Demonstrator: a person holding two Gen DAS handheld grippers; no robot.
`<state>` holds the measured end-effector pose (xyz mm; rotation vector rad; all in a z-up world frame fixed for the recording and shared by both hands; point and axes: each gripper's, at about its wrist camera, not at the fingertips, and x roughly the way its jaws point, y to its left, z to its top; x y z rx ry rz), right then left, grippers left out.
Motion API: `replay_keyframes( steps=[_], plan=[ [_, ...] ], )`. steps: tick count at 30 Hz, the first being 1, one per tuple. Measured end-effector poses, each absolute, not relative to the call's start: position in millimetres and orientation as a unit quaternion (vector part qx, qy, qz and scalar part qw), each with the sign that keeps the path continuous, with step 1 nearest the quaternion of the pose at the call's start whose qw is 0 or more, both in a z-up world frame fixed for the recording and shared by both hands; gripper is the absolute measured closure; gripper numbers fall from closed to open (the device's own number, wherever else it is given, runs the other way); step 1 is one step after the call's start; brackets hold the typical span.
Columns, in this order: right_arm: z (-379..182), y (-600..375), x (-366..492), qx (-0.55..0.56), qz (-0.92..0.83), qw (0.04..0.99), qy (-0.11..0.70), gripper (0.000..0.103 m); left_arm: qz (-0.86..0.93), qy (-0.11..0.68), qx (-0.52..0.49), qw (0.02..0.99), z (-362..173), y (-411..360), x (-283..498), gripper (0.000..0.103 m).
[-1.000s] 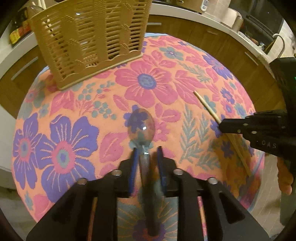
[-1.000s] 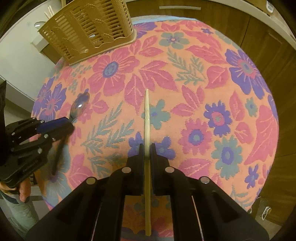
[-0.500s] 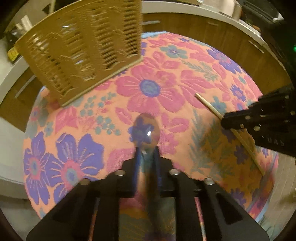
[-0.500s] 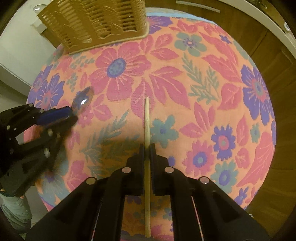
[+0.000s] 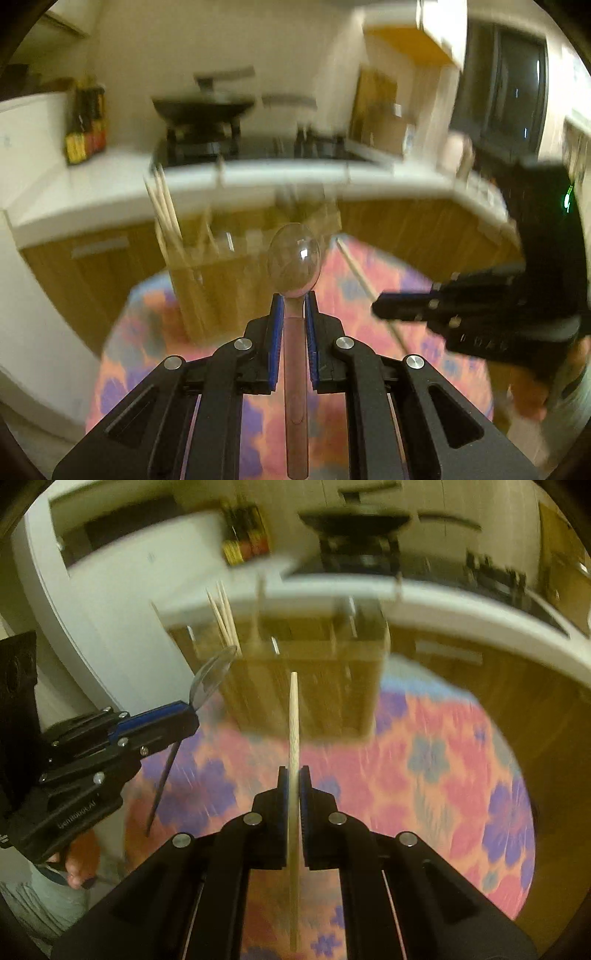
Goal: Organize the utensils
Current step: 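Carry chopstick and spoon to the caddy and release both inside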
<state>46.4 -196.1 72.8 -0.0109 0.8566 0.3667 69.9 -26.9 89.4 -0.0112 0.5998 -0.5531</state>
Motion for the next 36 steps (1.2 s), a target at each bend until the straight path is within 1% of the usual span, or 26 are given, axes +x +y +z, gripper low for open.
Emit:
replay_keyframes(
  steps=[6, 9, 13, 19, 22, 28, 29, 30, 31, 34, 35, 36],
  plan=[
    [134.3, -189.4, 80.3, 0.02, 0.187, 0.929, 0.318, 0.099, -0.269, 0.211, -0.088, 0.936, 134.5, -18.0, 119.9, 0.093],
    [152.7, -186.4, 100.8, 0.031, 0.179, 0.946, 0.267, 0.099, -0.264, 0.183, -0.102, 0.941, 146.5, -25.6, 142.6, 0.093],
    [163.0, -180.6, 123.7, 0.038, 0.162, 0.964, 0.209, 0.099, -0.255, 0.169, -0.121, 0.944, 145.1, -28.5, 169.8, 0.093],
    [154.1, -181.5, 147.9, 0.068, 0.133, 0.978, 0.145, 0.099, -0.234, 0.139, -0.141, 0.952, 117.4, -33.8, 196.4, 0.093],
    [146.2, -181.7, 155.3, 0.069, 0.113, 0.983, 0.125, 0.099, -0.214, 0.118, -0.141, 0.959, 102.4, -35.7, 202.7, 0.093],
    [127.0, -190.8, 163.1, 0.093, 0.105, 0.983, 0.117, 0.099, -0.211, 0.099, -0.15, 0.961, 90.0, -29.9, 201.2, 0.092],
    [125.3, -190.5, 160.6, 0.091, 0.105, 0.983, 0.117, 0.099, -0.216, 0.1, -0.15, 0.96, 88.9, -28.6, 200.0, 0.092],
    [124.2, -190.0, 158.3, 0.087, 0.105, 0.983, 0.12, 0.098, -0.219, 0.102, -0.149, 0.959, 87.9, -27.1, 199.3, 0.089],
    [123.3, -190.4, 155.1, 0.085, 0.106, 0.983, 0.123, 0.097, -0.222, 0.104, -0.15, 0.958, 87.0, -25.3, 196.3, 0.087],
    [122.1, -190.5, 143.9, 0.086, 0.112, 0.981, 0.131, 0.087, -0.234, 0.108, -0.16, 0.953, 85.5, -18.9, 190.4, 0.08],
    [123.0, -192.0, 138.3, 0.085, 0.113, 0.981, 0.132, 0.085, -0.236, 0.109, -0.163, 0.952, 85.5, -16.1, 187.2, 0.08],
    [123.8, -193.0, 133.1, 0.085, 0.114, 0.981, 0.133, 0.084, -0.24, 0.11, -0.166, 0.95, 85.3, -14.1, 185.4, 0.078]
  ],
)
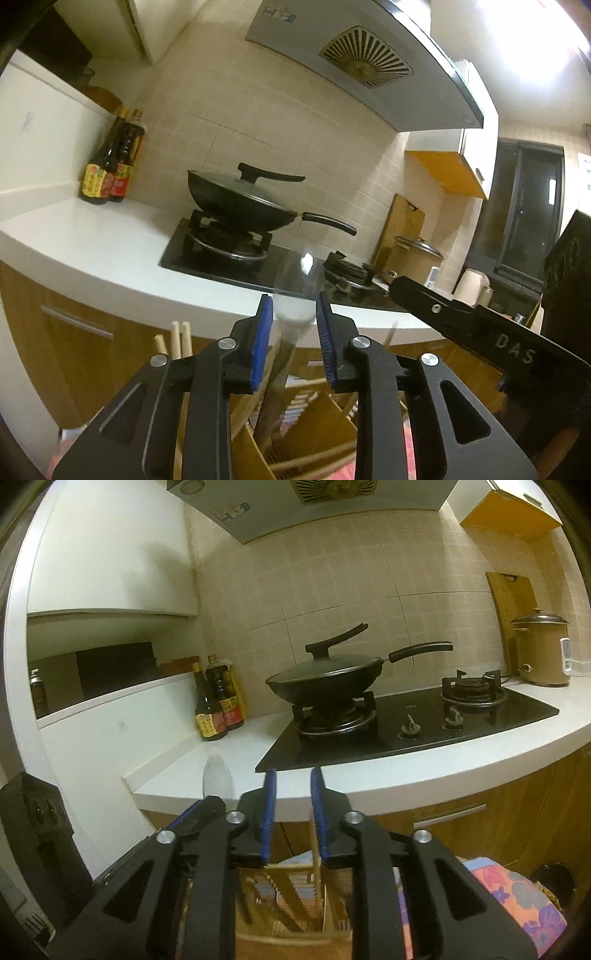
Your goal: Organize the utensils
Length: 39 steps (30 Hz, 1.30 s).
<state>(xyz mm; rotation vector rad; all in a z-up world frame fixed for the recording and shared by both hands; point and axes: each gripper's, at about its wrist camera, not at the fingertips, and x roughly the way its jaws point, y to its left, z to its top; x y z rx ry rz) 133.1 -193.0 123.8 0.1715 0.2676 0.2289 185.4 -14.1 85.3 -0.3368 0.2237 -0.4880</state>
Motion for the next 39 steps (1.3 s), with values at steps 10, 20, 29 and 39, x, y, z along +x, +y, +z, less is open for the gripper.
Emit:
replay_keyframes(
  steps=[10, 20, 29, 39],
  plan=[
    [128.2, -206.4, 70.8, 0.085, 0.103, 0.983, 0.126, 0.053, -0.262, 0.128, -0.168, 0.942, 92.5, 10.7, 135.6, 0.047],
    [101.3, -218.6, 23.1, 0.086, 0.098, 0.978, 0.166, 0.035, -0.236, 0.146, -0.115, 0.954, 82.9, 18.8, 59.7, 0.023],
    [31.5, -216.1, -17.1, 0.022, 0.025, 0.983, 0.182, 0.03, -0.104, 0.158, -0.077, 0.979, 20.1, 13.2, 18.3, 0.015],
    [-10.3, -216.4, -17.2, -0.01, 0.017, 0.979, 0.205, 0.027, -0.024, 0.115, -0.03, 0.993, 3.5, 4.3, 1.0, 0.01]
  ],
)
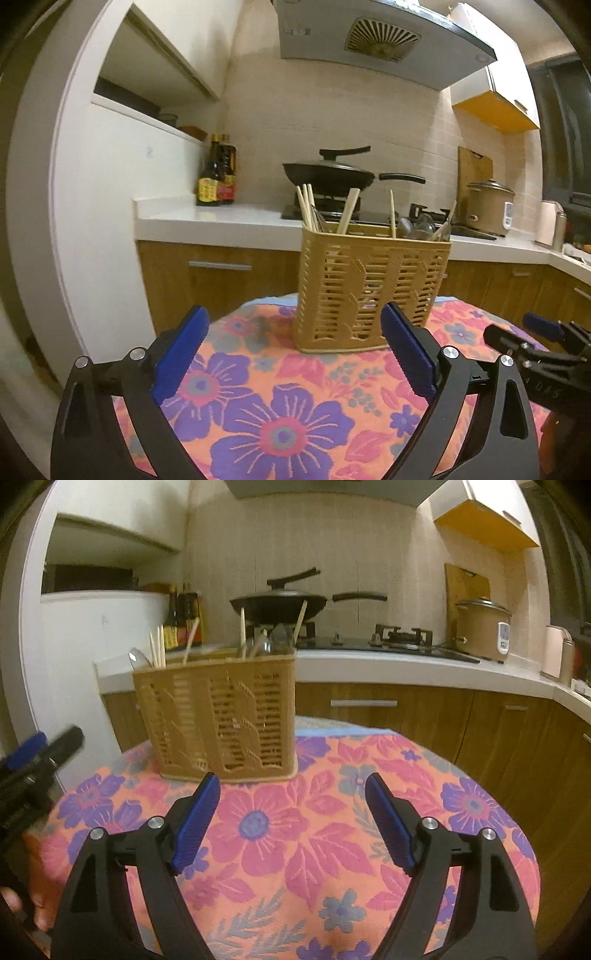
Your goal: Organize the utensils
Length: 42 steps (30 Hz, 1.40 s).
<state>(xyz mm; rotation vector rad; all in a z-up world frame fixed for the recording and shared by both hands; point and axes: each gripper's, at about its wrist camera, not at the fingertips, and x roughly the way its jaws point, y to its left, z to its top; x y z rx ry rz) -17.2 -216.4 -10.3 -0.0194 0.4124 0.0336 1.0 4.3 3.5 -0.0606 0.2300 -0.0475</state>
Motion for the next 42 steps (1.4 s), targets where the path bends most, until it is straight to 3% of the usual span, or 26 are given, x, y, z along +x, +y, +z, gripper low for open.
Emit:
replay_keyframes(
  steps=[12, 19, 42],
  plan=[
    [-13.5, -202.3, -17.1, -0.043, 0.014, 0.978, 0.201, 0.021, -0.008, 0.135, -0.012, 0.991, 3.1, -0.9, 6.4, 0.008],
    [-7.8, -203.1, -25.7, -0.044, 0.008, 0.984, 0.174, 0.012, -0.01, 0.127, -0.007, 0.992, 4.3, -3.1, 2.8, 0.008],
    [-11.3, -204.2, -20.7, -0.038, 0.011, 0.982, 0.187, 0.008, -0.015, 0.13, -0.002, 0.991, 3.3, -4.6, 5.0, 0.008]
  ],
)
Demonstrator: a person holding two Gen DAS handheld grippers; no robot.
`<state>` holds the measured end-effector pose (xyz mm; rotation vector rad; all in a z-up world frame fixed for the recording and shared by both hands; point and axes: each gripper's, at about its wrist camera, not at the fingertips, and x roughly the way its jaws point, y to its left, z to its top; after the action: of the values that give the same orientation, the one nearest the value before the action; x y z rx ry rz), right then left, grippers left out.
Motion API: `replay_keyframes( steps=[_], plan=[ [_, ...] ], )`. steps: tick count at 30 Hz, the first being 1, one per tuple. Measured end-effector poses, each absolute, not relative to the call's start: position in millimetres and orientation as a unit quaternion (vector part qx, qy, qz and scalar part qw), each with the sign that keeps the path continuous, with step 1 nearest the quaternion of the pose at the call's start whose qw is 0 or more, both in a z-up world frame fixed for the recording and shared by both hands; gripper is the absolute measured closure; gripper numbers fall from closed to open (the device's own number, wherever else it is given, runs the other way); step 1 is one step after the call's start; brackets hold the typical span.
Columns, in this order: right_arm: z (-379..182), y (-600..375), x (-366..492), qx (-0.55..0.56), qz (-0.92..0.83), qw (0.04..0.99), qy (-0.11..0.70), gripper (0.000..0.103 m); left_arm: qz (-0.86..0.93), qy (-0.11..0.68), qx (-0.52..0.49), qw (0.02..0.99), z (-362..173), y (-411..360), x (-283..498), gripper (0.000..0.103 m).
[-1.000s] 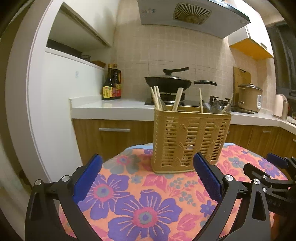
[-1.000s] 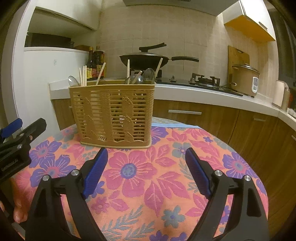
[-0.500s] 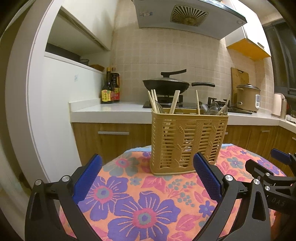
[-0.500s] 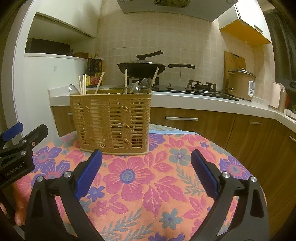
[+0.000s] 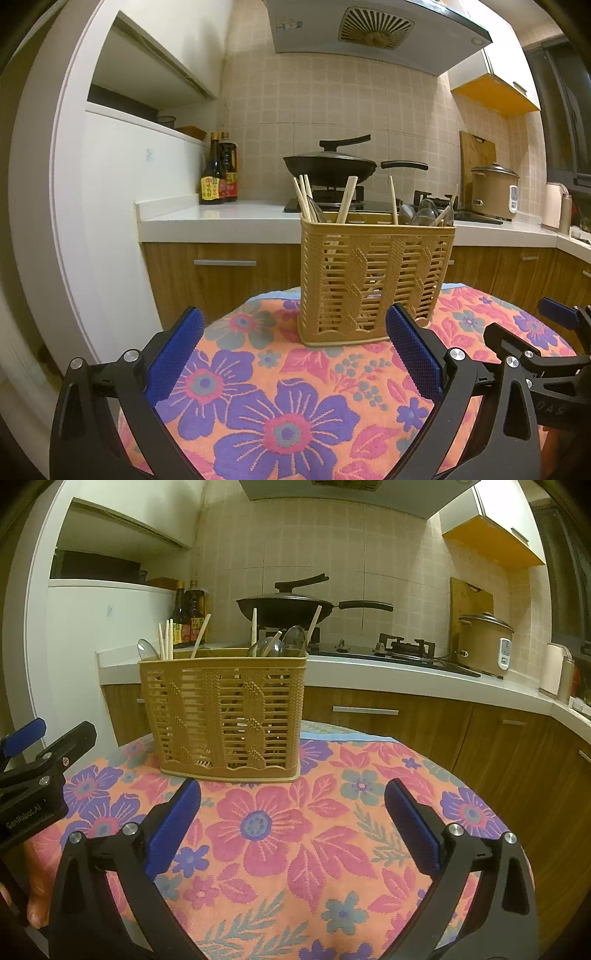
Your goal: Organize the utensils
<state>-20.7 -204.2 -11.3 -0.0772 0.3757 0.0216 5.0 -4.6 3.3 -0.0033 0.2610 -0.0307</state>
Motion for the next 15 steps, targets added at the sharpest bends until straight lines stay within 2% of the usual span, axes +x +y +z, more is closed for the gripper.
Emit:
replay_keyframes(
  steps=[15],
  plan=[
    [-11.5, -207.4, -20.2, -0.032, 0.011, 0.981, 0.19, 0.008, -0.017, 0.131, 0.0, 0.991, 2.0, -5.0, 6.5, 0.008]
  ],
)
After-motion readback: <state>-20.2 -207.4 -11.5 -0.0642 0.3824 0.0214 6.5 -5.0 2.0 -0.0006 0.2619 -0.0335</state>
